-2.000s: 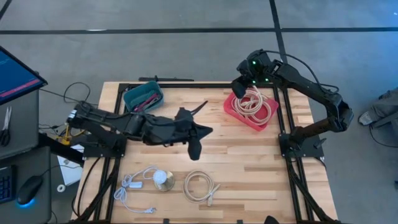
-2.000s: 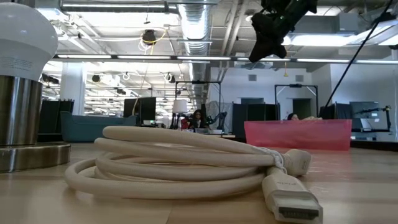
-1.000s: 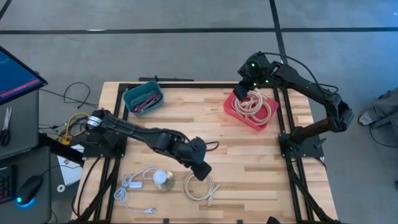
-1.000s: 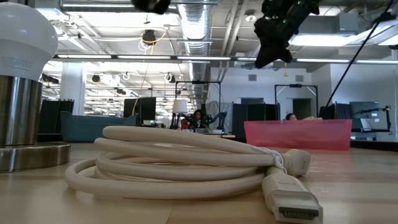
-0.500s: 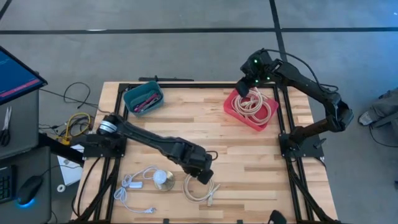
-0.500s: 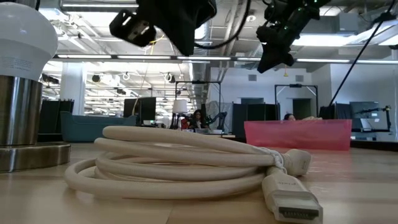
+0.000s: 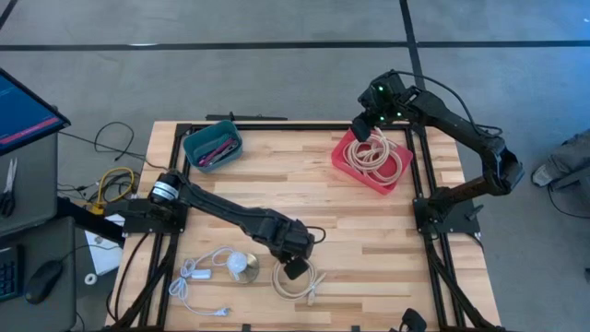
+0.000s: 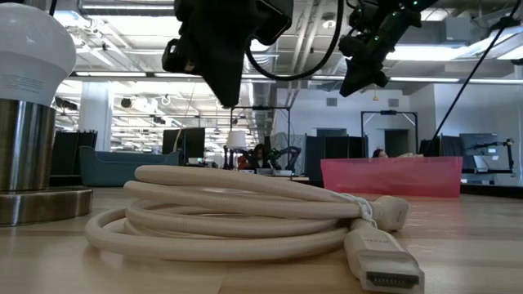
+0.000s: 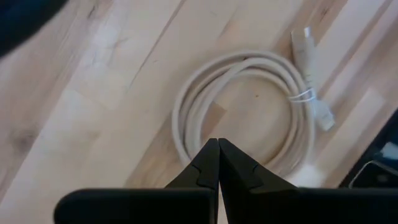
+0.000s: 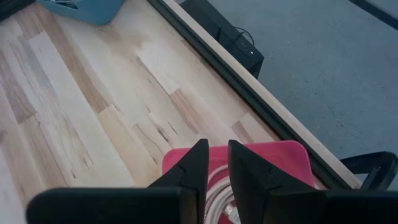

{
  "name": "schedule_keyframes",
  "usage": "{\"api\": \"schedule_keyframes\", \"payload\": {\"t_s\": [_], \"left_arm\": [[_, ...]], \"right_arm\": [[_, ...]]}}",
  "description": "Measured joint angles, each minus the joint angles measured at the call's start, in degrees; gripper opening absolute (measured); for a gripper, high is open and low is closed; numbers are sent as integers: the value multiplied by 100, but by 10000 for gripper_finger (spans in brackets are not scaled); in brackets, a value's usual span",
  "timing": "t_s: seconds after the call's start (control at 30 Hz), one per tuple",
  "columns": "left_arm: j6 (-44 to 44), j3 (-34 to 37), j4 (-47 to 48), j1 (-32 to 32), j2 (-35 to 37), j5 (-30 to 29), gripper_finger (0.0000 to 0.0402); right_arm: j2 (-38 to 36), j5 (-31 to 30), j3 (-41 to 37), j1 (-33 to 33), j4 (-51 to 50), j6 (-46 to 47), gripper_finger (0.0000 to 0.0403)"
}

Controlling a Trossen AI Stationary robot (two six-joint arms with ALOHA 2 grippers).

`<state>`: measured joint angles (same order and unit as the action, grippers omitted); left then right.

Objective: Pick & Place USB Port
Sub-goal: Put the white charger cable into pink bin

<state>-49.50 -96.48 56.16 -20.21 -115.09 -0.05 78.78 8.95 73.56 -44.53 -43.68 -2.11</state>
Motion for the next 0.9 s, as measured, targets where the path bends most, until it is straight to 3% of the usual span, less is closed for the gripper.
{"api": "schedule_keyframes", "payload": {"t_s": [0.3, 0.47, 0.57, 0.9], "left_arm": [[127, 318, -77, -15, 0, 122, 4], [128, 516, -742, -13, 2, 381, 15], [117, 707, -1161, -17, 2, 397, 32], [-37, 1119, -1254, -2, 2, 195, 121]], "right_arm": [[28, 2, 4, -16, 75, 2, 54], [28, 2, 4, -26, 123, 4, 54], [28, 2, 4, -22, 131, 4, 54], [28, 2, 4, -22, 129, 18, 54]]}}
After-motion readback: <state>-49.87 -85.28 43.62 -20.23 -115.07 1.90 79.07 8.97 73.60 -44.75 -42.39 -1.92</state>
